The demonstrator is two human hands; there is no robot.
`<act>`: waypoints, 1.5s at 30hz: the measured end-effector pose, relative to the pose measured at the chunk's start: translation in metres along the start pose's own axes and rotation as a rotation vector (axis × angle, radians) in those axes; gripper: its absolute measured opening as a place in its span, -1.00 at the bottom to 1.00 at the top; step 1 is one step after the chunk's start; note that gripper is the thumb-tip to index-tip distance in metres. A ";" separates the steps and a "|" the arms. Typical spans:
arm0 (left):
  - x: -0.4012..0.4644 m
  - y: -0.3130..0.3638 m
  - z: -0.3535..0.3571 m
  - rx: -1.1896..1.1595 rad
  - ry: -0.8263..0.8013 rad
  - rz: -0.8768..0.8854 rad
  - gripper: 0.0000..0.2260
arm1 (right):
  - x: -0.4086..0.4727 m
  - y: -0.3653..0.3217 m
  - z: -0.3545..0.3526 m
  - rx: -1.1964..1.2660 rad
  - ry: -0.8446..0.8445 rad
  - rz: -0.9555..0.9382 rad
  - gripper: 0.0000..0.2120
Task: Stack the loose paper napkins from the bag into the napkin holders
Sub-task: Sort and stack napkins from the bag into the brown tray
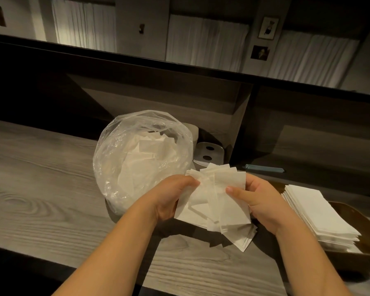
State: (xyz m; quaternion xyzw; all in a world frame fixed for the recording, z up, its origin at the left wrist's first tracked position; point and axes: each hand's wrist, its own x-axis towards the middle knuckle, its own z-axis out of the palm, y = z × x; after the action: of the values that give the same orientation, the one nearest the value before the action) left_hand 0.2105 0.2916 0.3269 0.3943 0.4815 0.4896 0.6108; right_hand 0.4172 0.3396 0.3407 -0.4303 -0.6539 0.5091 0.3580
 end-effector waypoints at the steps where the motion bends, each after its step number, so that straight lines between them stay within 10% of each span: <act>1: 0.000 0.000 0.000 0.018 0.011 0.004 -0.93 | 0.000 0.000 0.000 0.000 0.001 -0.004 -0.77; 14: 0.000 0.000 0.000 -0.046 0.135 0.153 -0.87 | -0.003 -0.002 0.000 -0.076 0.075 0.021 -0.85; 22: 0.007 0.002 0.006 -0.062 0.254 0.330 -0.80 | -0.011 -0.019 -0.004 0.857 0.172 -0.253 -0.58; 33: 0.005 -0.006 0.015 0.134 0.087 0.237 -0.75 | -0.003 -0.008 0.020 0.234 0.153 -0.087 -0.62; 45: 0.004 -0.003 0.008 -0.072 -0.067 0.075 -0.82 | 0.002 -0.010 0.006 0.757 0.079 0.093 -0.64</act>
State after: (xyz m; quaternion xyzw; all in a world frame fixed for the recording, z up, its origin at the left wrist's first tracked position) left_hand 0.2193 0.2945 0.3251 0.4061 0.4278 0.5154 0.6216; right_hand 0.4086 0.3384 0.3488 -0.3163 -0.3852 0.7131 0.4930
